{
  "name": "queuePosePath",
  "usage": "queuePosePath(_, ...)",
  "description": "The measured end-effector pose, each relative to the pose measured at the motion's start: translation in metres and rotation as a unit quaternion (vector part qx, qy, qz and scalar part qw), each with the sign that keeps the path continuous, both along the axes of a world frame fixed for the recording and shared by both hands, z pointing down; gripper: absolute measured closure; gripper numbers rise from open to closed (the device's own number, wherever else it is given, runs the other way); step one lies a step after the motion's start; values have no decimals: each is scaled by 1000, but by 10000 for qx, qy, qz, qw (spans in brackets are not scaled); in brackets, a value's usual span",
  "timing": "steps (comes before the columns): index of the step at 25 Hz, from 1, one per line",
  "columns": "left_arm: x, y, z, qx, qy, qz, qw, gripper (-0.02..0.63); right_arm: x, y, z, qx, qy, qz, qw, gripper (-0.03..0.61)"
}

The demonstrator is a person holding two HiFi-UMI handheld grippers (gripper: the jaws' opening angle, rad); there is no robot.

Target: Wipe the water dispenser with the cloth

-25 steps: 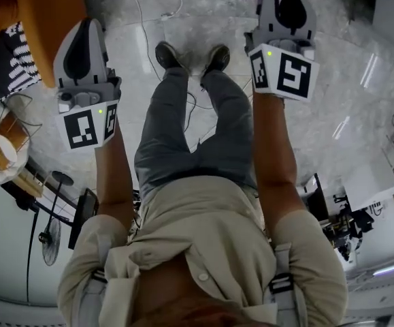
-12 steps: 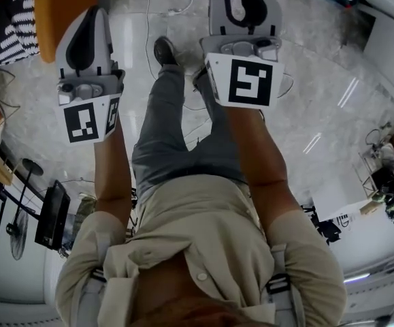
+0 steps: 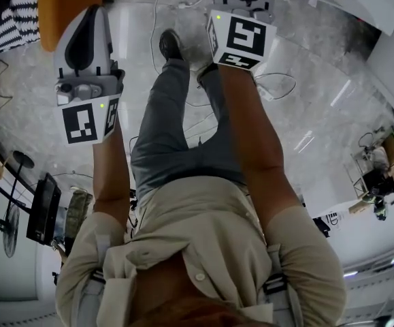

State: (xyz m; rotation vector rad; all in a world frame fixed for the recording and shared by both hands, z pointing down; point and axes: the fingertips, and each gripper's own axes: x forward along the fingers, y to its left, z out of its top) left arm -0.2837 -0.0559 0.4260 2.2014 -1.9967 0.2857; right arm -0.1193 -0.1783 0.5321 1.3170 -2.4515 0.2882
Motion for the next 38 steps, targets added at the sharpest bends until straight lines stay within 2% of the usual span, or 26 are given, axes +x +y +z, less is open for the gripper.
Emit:
queuePosePath(9,-27,-1,25,-21,-71,124,9999,592,-9,2,148,-720,676,-30,9951,502)
queuePosePath(13,-36,-2,38,-88,-120,112,9998,592,-6,3,195,-1042,764,-27,9916,502)
queuePosePath(17,-36,-5,47,-157,-125,182,9996,592,-8,3,176,-922,638,-36,9937,502)
queuePosePath(24,-6,-32,40,-8,69,554,9984,592,-7,-2,48,25,-54,109,9999,500)
queuePosePath(27,18,-40,37,117,62,888,9960,592,-9,-3,21,315,-184,84,9993,500)
queuePosePath(30,44,-41,41,109,143,1168,9930,592,-11,-2,33,457,-32,34,9989,502)
queuePosePath(32,58,-40,44,77,214,1323,9909,592,-13,0,55,396,160,-14,9991,502)
queuePosePath(38,63,-31,57,-61,204,1477,9888,592,-14,4,151,-267,716,-123,9970,502)
